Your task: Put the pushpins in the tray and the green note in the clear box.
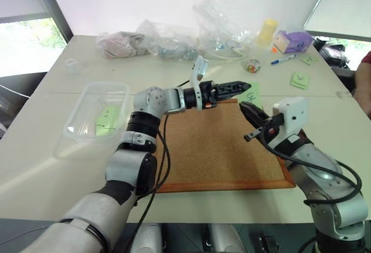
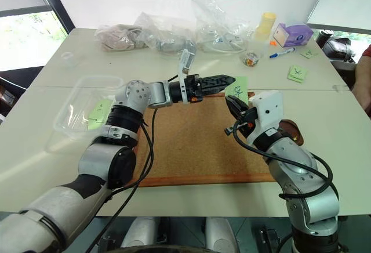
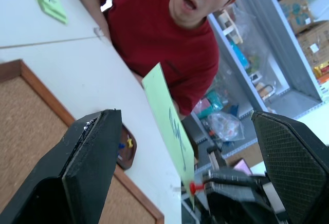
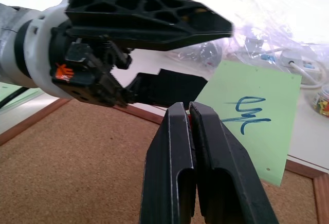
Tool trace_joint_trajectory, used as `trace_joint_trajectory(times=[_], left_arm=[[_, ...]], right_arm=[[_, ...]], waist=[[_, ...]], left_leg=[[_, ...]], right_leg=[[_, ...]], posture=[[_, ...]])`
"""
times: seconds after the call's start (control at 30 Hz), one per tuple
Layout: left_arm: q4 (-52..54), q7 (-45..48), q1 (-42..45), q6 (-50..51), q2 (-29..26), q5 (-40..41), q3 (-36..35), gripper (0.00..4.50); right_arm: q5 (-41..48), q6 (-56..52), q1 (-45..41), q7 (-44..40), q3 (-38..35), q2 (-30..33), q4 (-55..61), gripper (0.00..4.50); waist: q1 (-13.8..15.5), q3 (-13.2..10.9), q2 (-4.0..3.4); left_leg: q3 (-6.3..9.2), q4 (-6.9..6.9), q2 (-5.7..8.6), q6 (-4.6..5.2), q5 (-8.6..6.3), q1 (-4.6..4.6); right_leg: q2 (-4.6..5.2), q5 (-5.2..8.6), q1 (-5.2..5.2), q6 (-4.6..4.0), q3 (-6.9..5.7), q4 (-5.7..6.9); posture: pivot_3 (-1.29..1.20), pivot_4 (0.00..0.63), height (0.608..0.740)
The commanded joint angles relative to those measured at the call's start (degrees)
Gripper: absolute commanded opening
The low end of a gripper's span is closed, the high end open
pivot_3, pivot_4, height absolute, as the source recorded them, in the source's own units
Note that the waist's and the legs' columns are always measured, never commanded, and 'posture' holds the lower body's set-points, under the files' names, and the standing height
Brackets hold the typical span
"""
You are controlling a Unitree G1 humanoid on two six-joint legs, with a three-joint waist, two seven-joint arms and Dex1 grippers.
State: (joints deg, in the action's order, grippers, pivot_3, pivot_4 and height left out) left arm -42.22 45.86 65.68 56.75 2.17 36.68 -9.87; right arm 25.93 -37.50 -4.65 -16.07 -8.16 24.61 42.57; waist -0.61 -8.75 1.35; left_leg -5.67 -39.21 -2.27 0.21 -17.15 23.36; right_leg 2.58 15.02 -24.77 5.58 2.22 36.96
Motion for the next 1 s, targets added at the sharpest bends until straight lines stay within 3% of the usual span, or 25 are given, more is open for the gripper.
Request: trace_joint_trajectory(times=[0.03,0.1,0.33,0.6,0.73,0.93,1.0], left_arm=[[-0.8,0.4,2.3,-2.6,1.6,-0.3,0.0,3.9],[-1.4,0.3,2.6,-3.6,2.2,-0.5,0.0,3.21],[-2.1,1.9,2.5,-3.9,2.2,-2.2,1.4,0.02],[-1.5,5.4,-1.1,-13.3,0.6,-10.7,9.7,0.02],[-3.7,4.7,-1.5,-12.6,0.1,-10.4,8.0,0.02],[-1.0,4.3,-2.7,-9.6,-0.9,-8.9,6.1,0.02],[2.9,4.3,-4.2,-7.2,-1.5,-7.9,6.0,0.02]], right_arm=[[0.0,0.0,-0.2,0.6,-0.1,0.3,3.3,0.0],[-0.1,-0.1,-0.2,0.7,0.2,0.4,3.6,0.0],[-0.4,-0.3,-0.2,1.2,0.5,0.5,4.4,0.0],[-1.4,0.4,0.2,0.9,0.8,0.8,4.5,0.0],[-1.8,0.7,0.0,1.8,0.1,0.2,5.7,0.0],[4.3,0.3,0.1,9.8,-11.2,-8.2,5.0,0.0],[2.7,-0.2,1.2,11.7,-14.2,-8.2,2.2,0.0]], waist=[[0.0,0.0,0.0],[0.0,0.0,0.0],[-0.1,0.0,0.0],[0.0,0.0,0.0],[-0.2,0.0,0.0],[0.0,0.0,0.0],[0.0,0.0,0.0]], left_leg=[[0.0,0.0,0.01,0.0,0.0,0.0],[0.01,0.0,0.03,0.0,0.0,0.01],[0.06,0.0,0.03,0.0,0.0,0.01],[0.06,0.0,0.06,0.0,0.0,0.01],[0.07,0.0,0.06,0.0,0.0,0.01],[0.15,0.0,0.06,0.0,0.0,0.05],[0.19,0.0,0.07,0.0,0.0,0.06]], right_leg=[[0.01,0.0,0.0,0.0,0.0,0.0],[0.02,0.0,0.0,0.0,0.0,-0.01],[0.0,0.0,0.0,0.0,0.0,0.0],[0.03,0.0,0.01,0.0,0.0,-0.01],[0.02,0.0,0.0,-0.01,0.0,0.0],[0.01,0.0,0.0,0.0,-0.01,0.01],[0.04,0.0,0.02,0.01,0.0,0.0]], posture=[[0.0,0.15,0.737],[0.0,0.15,0.737],[0.0,0.15,0.737],[0.0,0.15,0.737],[0.0,0.15,0.737],[0.0,0.15,0.737],[0.0,0.15,0.737]])
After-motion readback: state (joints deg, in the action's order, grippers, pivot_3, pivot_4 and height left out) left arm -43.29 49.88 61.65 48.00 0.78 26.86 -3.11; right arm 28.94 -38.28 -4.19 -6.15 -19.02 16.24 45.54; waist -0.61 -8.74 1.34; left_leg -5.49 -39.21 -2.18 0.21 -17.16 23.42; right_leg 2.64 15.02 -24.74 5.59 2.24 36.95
